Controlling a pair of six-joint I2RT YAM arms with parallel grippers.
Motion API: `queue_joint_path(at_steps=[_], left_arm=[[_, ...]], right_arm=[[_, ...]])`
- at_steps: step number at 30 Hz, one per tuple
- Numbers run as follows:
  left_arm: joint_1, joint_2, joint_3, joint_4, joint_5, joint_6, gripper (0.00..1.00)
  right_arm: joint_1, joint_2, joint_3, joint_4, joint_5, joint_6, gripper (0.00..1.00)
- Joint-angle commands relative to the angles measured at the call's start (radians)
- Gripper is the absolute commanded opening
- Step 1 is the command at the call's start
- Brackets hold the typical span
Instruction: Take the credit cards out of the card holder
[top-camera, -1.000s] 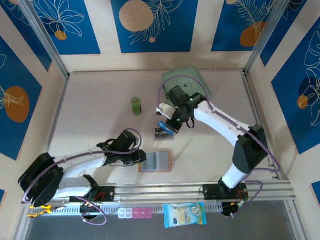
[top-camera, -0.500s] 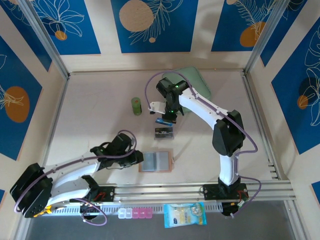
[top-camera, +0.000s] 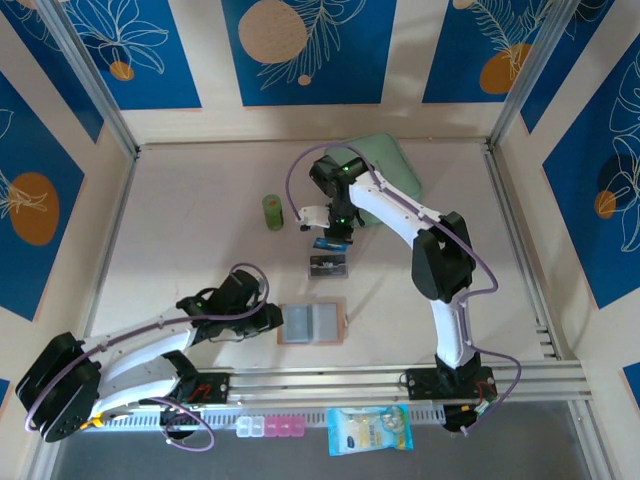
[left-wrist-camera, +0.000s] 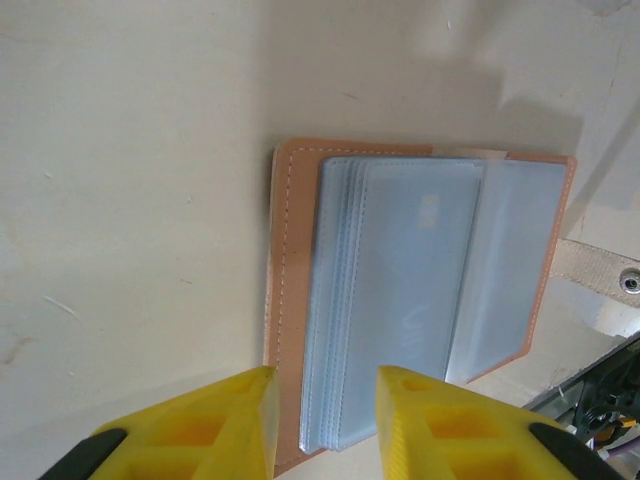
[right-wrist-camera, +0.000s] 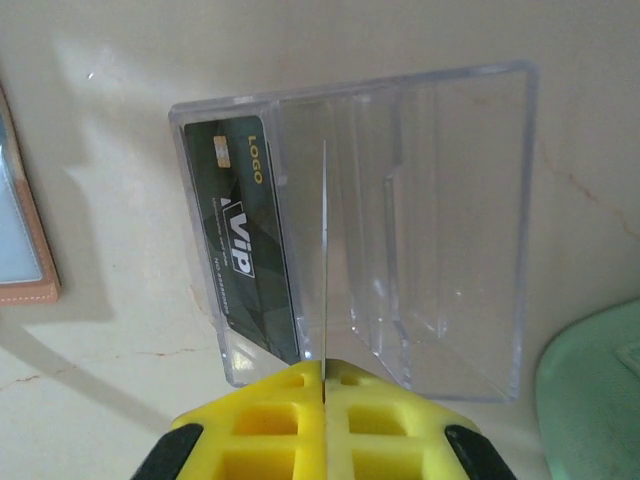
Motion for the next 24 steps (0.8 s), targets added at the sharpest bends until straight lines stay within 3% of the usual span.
queue_joint_path(at_steps=[1, 17, 24], left_arm=[[0.015, -0.008, -0.010, -0.024, -0.001, 0.000, 0.30], [0.036, -0.028, -0.023, -0.040, 0.008, 0.006, 0.30], [0.044, -0.043, -0.027, -0.050, 0.010, 0.008, 0.31]], right_arm=[[-0.005, 0.010, 0.001, -0.037, -0.041, -0.039, 0.00], [0.014, 0.082, -0.005, -0.035, -0.101, -0.064, 0.00], [-0.006, 0.059, 0.018, -0.022, -0.118, -0.033, 0.19]])
